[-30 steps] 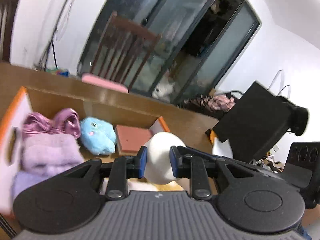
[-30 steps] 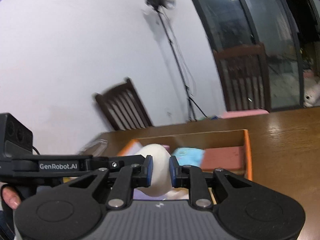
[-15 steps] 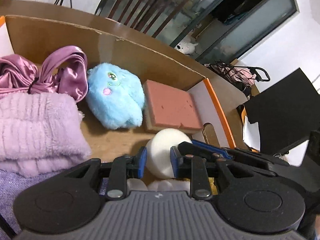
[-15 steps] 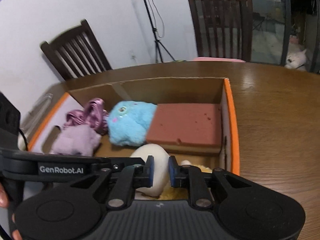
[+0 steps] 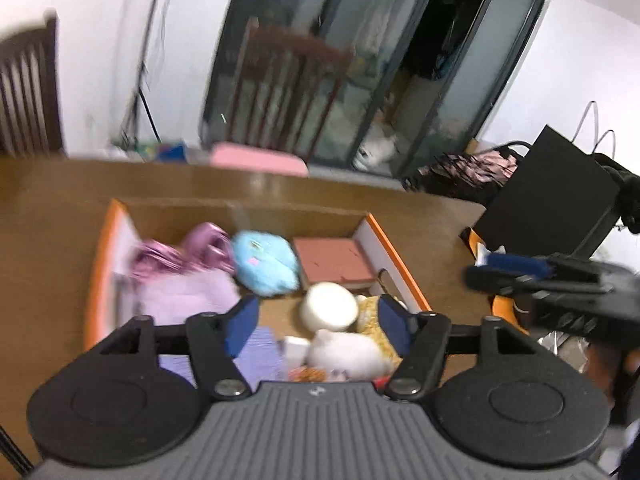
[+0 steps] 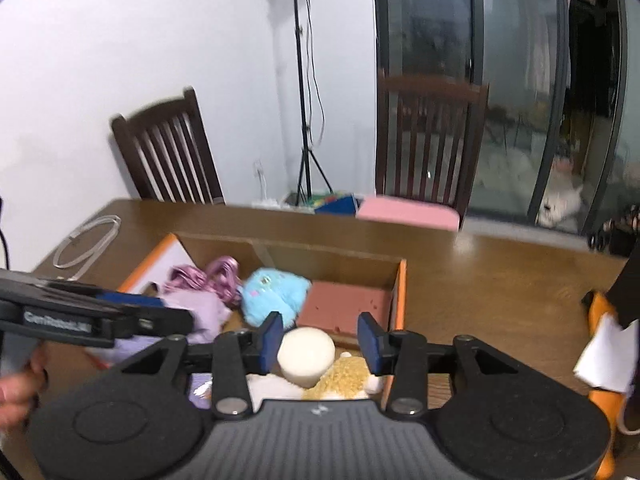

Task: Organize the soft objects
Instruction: 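Withdraw both grippers and move toward the blue tissue packet, then grasp the blue tissue packet with both grippers and lift it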

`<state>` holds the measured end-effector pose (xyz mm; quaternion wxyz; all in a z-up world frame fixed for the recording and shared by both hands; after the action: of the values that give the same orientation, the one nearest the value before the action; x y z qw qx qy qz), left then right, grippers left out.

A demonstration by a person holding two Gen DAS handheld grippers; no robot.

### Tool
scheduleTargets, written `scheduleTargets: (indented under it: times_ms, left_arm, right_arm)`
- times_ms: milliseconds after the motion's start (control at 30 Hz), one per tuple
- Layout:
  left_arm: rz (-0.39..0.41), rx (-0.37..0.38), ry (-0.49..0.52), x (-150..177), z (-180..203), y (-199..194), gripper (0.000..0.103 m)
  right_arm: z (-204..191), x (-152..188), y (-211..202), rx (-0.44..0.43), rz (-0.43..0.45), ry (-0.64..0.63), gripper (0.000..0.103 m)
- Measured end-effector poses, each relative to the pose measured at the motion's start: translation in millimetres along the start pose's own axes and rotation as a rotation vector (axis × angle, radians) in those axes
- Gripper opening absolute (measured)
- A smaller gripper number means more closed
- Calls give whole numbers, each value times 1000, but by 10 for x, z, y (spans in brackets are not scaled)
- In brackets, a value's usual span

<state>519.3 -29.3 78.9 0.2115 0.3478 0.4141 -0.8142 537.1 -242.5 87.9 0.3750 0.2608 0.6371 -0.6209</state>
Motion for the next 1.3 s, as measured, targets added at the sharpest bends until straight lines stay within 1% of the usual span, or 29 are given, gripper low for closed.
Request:
scheduleTargets:
  times_ms: [67, 100, 200, 267, 300, 367, 467, 533, 600, 700, 800, 900, 1033, 1133, 1167, 1200, 1300]
  left_arm:
    - [38, -45, 52, 47, 111, -299, 81]
    - [51, -67, 68, 71, 157, -407, 81]
    - [86, -87, 94, 168, 305, -744, 84]
    - [133, -99, 93, 367, 351, -922, 86]
    - [152, -118, 91, 481, 351, -1022, 86]
    - [191, -150, 94, 798, 372, -1197, 86]
    - [234, -155, 119, 1342, 470, -1417, 91]
    - [246, -178, 124, 1726, 499, -1511, 93]
    - [229, -188, 115, 2058, 498, -1570, 93]
    - [202, -182, 91, 2506, 523, -1652, 93]
    - [182, -165, 63, 2782, 578, -1716, 94]
    - [166, -136, 59, 2843, 607, -1727, 94]
    - [171, -135, 70, 2756, 632, -1613, 94]
    - [152, -96, 67, 2686, 634, -1438, 92]
    - [144, -80, 62, 2638, 630, -1350, 88]
    - [136, -65, 57, 2594, 630, -1267, 81]
    - [113, -11, 58, 2378, 622, -920, 70]
  right_arm:
    - [50, -10, -317, -1, 38, 0, 52]
    - [61, -5, -433, -3, 50, -1, 53]
    - [62, 28, -754, -15, 81, 5, 54]
    - [37, 110, -960, -22, 116, 11, 55]
    - [19, 187, -1054, -27, 138, 13, 57]
    - [-36, 466, -1288, -55, 198, 12, 62]
    - [-133, 1001, -1541, -69, 241, -3, 63]
    - [-201, 1361, -1674, -68, 260, -15, 64]
    - [-256, 1681, -1784, -79, 272, -16, 65]
    - [-268, 2179, -1925, -97, 248, 33, 67]
    - [-266, 2563, -2015, -106, 225, 85, 67]
    - [-243, 2774, -2036, -122, 187, 121, 67]
    - [-213, 2766, -1967, -112, 179, 150, 67]
    - [-200, 2713, -1837, -118, 165, 174, 65]
    - [-189, 2698, -1764, -119, 154, 186, 63]
    - [-179, 2678, -1692, -119, 141, 195, 60]
    - [-156, 2545, -1400, -118, 108, 217, 55]
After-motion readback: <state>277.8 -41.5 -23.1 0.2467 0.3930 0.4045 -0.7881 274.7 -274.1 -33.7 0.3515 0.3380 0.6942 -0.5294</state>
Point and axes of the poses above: each gripper's, at about its wrist camera, not at the fingertips, and y roughly the way its jaws point, z to its right, x to its underside, the point moved 7 cm from there along y, roughly the way its jaws point, and after that the axes turned 13 degrees about x, right-handed, at the moved point
